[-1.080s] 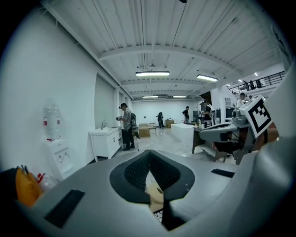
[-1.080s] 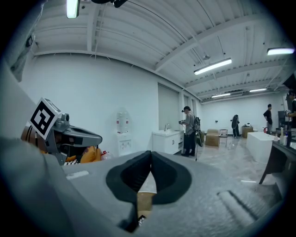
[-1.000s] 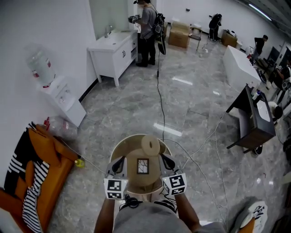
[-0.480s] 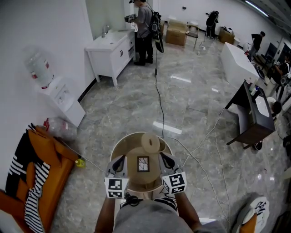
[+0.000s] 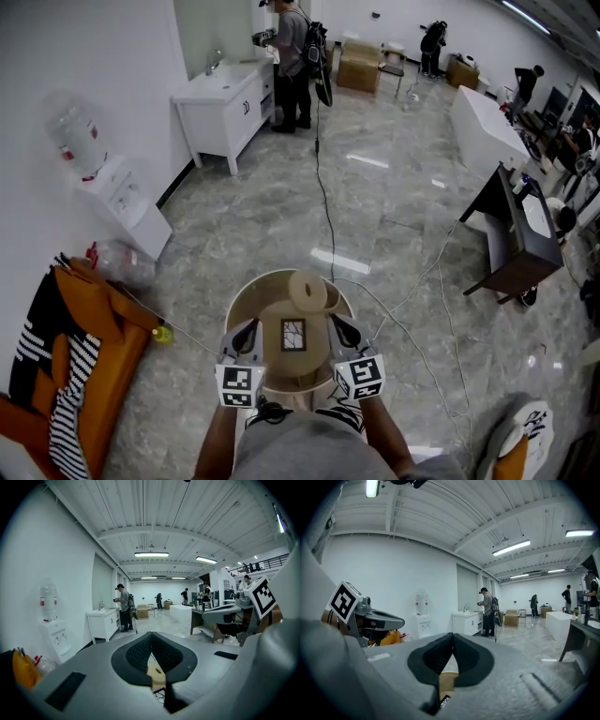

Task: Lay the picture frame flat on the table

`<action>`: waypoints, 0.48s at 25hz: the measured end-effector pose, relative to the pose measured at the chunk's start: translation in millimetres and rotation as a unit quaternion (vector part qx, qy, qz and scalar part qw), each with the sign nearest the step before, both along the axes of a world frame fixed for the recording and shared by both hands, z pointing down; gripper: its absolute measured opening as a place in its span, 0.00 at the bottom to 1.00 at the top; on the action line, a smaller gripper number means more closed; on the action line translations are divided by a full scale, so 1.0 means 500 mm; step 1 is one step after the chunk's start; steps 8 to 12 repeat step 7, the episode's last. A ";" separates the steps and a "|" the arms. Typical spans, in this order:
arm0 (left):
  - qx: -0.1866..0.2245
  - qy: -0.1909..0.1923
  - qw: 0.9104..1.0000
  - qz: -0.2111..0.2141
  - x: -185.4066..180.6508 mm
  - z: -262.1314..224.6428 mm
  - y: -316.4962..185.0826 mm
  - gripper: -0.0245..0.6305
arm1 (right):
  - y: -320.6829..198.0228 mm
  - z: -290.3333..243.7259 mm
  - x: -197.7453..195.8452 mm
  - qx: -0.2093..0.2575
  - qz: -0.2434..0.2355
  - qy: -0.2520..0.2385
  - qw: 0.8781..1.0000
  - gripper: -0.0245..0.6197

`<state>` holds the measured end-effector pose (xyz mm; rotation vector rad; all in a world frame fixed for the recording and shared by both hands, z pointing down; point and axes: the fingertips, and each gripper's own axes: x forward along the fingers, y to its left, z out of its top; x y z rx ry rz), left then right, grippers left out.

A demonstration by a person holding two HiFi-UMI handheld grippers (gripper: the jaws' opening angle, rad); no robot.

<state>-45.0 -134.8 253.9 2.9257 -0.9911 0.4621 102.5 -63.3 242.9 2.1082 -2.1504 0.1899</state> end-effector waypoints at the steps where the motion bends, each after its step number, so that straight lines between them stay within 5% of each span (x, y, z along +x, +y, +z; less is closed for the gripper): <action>1: 0.001 0.000 1.000 0.001 0.000 -0.001 0.001 0.06 | 0.001 0.001 0.000 0.000 0.000 -0.001 1.000 0.04; 12: 0.003 -0.003 1.000 0.001 -0.011 0.007 0.003 0.06 | 0.001 0.005 -0.017 0.003 -0.002 -0.006 1.000 0.04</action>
